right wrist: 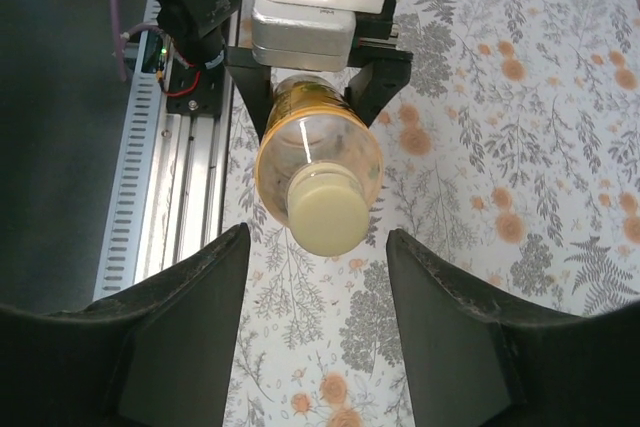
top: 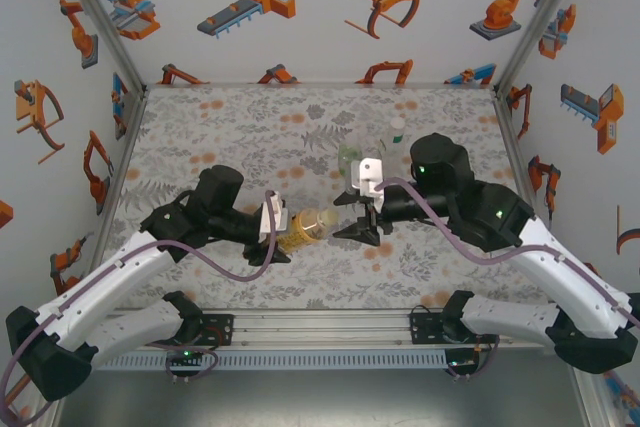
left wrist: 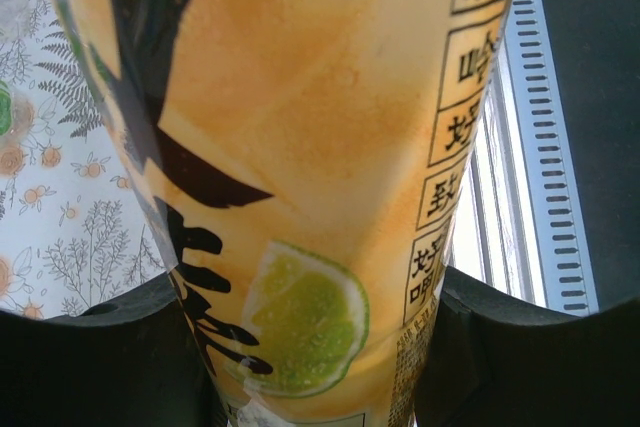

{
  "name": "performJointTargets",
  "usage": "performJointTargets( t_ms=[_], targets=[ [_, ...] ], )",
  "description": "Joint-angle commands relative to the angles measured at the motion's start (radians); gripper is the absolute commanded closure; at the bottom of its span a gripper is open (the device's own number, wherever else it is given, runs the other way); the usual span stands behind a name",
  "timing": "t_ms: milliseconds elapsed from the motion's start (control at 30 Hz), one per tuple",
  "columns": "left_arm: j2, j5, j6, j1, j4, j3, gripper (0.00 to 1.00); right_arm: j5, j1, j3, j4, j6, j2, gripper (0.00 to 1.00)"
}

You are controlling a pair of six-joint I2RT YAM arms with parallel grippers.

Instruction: Screw on the bottle caps

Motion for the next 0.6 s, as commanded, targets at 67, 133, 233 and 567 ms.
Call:
performJointTargets(
  t_ms=[67, 133, 233, 567],
  targets=[
    [0.002, 0.040, 0.023, -0.006, -0.019, 0.036, 1.00, -0.045, 0.019, 0.030, 0.041, -0.030, 0.017, 0.48],
    [0.002, 0.039, 0.022, -0.009, -0.020, 0.036, 1.00, -0.042, 0.021, 0.030, 0.048, -0.028, 0.024, 0.49],
    [0.001, 0.039, 0.022, -0.008, -0.022, 0.037, 1.00, -0.035, 0.024, 0.032, 0.060, -0.025, 0.033, 0.51],
    [-0.003, 0.038, 0.022, -0.008, -0.023, 0.037, 1.00, -0.013, 0.025, 0.035, 0.050, -0.018, 0.038, 0.67]
  ],
)
